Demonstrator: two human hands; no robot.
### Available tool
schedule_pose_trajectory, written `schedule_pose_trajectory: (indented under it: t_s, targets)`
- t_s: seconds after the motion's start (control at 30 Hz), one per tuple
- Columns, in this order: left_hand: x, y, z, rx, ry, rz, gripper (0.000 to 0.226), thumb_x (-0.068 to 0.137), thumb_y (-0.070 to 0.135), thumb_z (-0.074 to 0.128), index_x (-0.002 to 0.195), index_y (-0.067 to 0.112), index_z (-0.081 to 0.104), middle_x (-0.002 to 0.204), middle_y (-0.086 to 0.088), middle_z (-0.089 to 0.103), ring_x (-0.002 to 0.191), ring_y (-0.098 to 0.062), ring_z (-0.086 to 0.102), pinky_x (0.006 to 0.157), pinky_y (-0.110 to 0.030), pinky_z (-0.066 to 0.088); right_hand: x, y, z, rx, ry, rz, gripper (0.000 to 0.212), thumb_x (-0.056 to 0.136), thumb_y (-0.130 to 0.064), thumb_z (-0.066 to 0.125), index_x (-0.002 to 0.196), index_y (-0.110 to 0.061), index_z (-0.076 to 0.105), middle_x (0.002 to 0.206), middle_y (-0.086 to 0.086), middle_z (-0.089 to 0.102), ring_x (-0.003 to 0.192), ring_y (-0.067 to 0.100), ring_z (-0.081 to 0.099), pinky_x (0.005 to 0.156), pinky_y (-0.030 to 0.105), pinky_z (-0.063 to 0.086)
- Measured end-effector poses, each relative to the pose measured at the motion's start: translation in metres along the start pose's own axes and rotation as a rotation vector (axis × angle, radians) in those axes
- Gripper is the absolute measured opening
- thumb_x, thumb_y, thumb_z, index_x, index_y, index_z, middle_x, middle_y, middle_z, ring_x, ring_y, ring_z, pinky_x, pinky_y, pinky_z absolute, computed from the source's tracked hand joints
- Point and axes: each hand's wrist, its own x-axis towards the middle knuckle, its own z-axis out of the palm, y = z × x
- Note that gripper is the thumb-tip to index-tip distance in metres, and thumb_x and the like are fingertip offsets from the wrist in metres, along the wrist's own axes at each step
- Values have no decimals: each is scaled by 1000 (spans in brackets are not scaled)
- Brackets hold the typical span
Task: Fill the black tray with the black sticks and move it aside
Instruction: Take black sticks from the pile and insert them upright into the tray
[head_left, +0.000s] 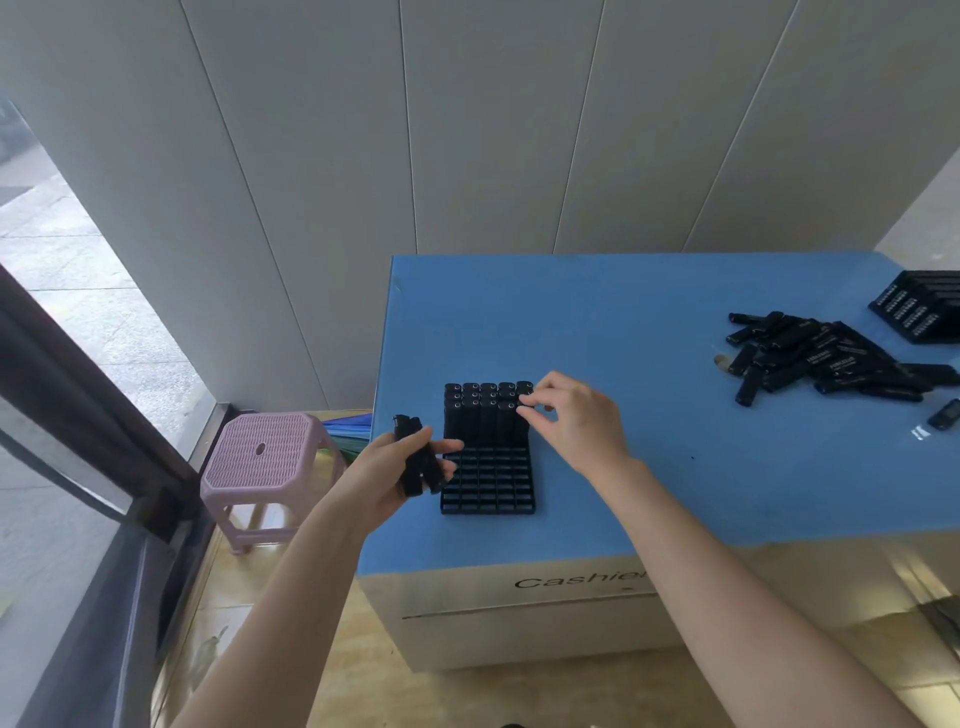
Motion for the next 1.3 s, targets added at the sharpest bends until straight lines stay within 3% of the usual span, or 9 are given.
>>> schedule_pose_trajectory:
  t_s: [0.13, 0.23, 0.37, 0.47, 0.57, 0.7, 0.9, 1.13, 1.3]
  targets:
    - [0, 0, 1, 60, -24, 33, 17, 97, 20, 46, 110, 9, 46, 93, -12, 73, 73, -22, 65, 70, -33, 50, -8, -13, 0, 104, 74, 7, 17, 88, -27, 60, 100, -22, 70, 93, -8, 58, 80, 13, 56, 64, 24, 40]
    - [-3, 1, 5, 177, -77, 68, 16, 97, 24, 47, 106, 12, 53, 87, -10, 73, 65, -18, 59, 66, -30, 47, -11, -41, -1, 494, -187, 183, 21, 93, -29, 50, 101, -22, 69, 87, -11, 61, 68, 5, 55, 70, 25, 47]
    - [-4, 0, 13, 299, -81, 136, 20, 95, 29, 51, 98, 12, 62, 76, -3, 72, 66, -15, 61, 69, -30, 50, -14, -68, -3, 748, -443, 251, 24, 95, -29, 49, 88, -19, 69, 68, -9, 59, 61, 5, 52, 70, 28, 50]
    - [0, 0, 12, 230, 25, 157, 22, 94, 31, 53, 95, 11, 62, 82, -6, 67, 79, -20, 61, 77, -35, 49, -19, -75, 1, 988, -527, 341, 14, 88, -26, 61, 102, -25, 66, 89, -10, 66, 74, 5, 62, 72, 20, 53]
    - [3, -3, 14, 241, 82, 155, 26, 93, 36, 53, 89, 12, 61, 74, -4, 58, 66, -16, 52, 65, -29, 42, -28, -80, 9, 1056, -513, 419, 33, 83, -22, 69, 115, -18, 60, 109, -1, 64, 82, 16, 69, 76, 26, 57]
    - [5, -8, 16, 174, 143, 166, 27, 91, 35, 56, 80, 10, 56, 63, 0, 44, 49, -9, 38, 46, -19, 32, -36, -85, 12, 1148, -449, 553, 19, 88, -17, 62, 106, -10, 61, 100, 10, 68, 66, 16, 68, 68, 24, 57]
    - [5, -13, 1, 129, 132, 192, 25, 87, 32, 63, 81, 8, 56, 70, -5, 42, 52, -10, 32, 46, -20, 27, -34, -75, 6, 1300, -382, 683, 19, 92, -22, 56, 102, -8, 65, 90, 9, 69, 72, 15, 67, 67, 22, 56]
    - [0, -13, -3, 110, 55, 195, 11, 89, 15, 60, 97, 7, 63, 87, -7, 67, 51, -9, 32, 43, -17, 27, -29, -67, 4, 1439, -285, 777, 13, 88, -6, 60, 100, -5, 65, 91, 9, 67, 79, 18, 67, 69, 20, 57]
    - [-4, -14, -10, 180, 5, 225, 16, 86, 2, 61, 99, 8, 67, 65, -6, 45, 51, -9, 35, 44, -18, 29, -24, -62, 3, 1388, -275, 766, 21, 84, -3, 64, 106, -1, 64, 89, 9, 68, 78, 15, 66, 68, 18, 56]
